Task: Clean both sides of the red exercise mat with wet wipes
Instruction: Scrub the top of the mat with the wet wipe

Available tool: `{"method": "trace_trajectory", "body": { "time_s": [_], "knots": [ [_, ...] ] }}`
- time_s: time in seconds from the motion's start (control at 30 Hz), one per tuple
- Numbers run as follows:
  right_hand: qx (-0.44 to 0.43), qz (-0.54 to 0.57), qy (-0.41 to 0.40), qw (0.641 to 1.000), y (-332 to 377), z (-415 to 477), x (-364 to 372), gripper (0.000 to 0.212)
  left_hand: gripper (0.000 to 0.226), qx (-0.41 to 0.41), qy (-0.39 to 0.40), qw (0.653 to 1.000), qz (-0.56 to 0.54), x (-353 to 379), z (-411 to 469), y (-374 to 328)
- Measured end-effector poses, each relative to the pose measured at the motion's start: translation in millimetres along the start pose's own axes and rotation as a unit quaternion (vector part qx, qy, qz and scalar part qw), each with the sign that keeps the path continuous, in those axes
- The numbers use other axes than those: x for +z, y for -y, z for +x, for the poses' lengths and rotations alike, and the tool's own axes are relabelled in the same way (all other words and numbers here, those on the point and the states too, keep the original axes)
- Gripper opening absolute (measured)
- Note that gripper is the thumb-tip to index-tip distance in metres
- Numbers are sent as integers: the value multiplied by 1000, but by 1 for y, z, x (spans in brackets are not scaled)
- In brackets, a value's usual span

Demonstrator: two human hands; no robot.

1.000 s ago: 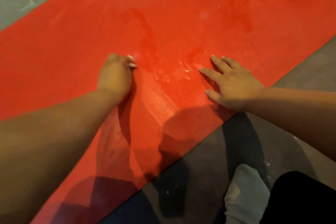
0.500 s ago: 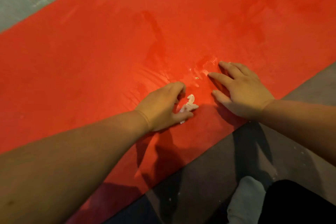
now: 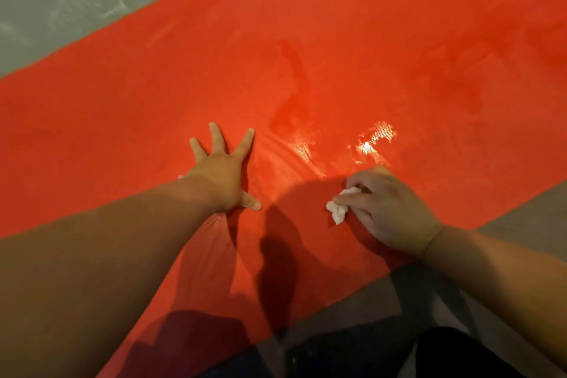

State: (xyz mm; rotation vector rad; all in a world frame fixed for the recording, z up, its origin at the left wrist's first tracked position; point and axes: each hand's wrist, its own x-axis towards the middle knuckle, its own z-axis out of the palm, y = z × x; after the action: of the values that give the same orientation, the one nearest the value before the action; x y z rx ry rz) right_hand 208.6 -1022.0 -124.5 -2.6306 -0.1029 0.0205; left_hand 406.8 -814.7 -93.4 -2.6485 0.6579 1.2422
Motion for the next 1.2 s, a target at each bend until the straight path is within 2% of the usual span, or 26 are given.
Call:
{"method": "trace_trajectory", "body": {
  "time_s": [0.07, 0.17, 0.2, 0.23, 0.37, 0.43, 0.47, 0.57, 0.63, 0.7, 0.77, 0.87, 0.93, 1.03, 1.07, 1.13, 1.2],
  "knots": [
    [47, -4, -35, 998, -18, 29, -7, 17, 139, 0, -2, 1000, 0, 0, 1, 0],
    [203, 13, -76, 976, -34, 75, -16, 17, 141, -3, 2, 1000, 0, -2, 2, -1],
    [223, 15, -71, 972, -29, 84, -15, 18, 142, -5, 5, 1000, -2, -3, 2, -2],
    [207, 14, -67, 976, -19, 88, -11, 21, 143, -6, 8, 1000, -3, -4, 2, -2],
    [4, 58, 2, 998, 24, 75, 5, 29, 144, -9, 20, 1000, -13, -8, 3, -1],
    [-45, 66, 10, 997, 15, 82, 3, 29, 144, -13, 26, 999, -15, -9, 2, -2],
    [-36, 63, 3, 997, 4, 91, 0, 30, 144, -17, 28, 999, -15, -10, 2, -2],
    [107, 21, -59, 992, -35, 129, -19, 28, 145, -25, 38, 999, -17, -12, 1, -5],
    [212, 5, -113, 971, -59, 149, -35, 23, 145, -27, 40, 999, -19, -13, 0, -5],
    [252, 9, -131, 959, -56, 157, -36, 23, 144, -29, 41, 999, -17, -13, -1, -6],
    [219, 32, -118, 968, -29, 154, -19, 21, 144, -32, 42, 998, -16, -15, -3, -8],
    [124, 58, -80, 987, 4, 139, 5, 18, 143, -32, 41, 999, -12, -15, -4, -9],
    [92, 62, -57, 992, -2, 140, 0, 18, 143, -34, 39, 999, -10, -14, -3, -9],
    [-6, 18, 9, 1000, -19, 150, -17, 15, 145, -38, 41, 998, -13, -13, -3, -9],
    [-9, -2, 4, 1000, -29, 155, -23, 14, 147, -39, 41, 998, -14, -13, -2, -8],
    [89, -24, -53, 994, -55, 171, -38, 16, 151, -39, 37, 998, -18, -12, -1, -7],
    [207, -38, -101, 972, -73, 184, -48, 17, 154, -35, 28, 999, -20, -10, 0, -4]
  ]
}}
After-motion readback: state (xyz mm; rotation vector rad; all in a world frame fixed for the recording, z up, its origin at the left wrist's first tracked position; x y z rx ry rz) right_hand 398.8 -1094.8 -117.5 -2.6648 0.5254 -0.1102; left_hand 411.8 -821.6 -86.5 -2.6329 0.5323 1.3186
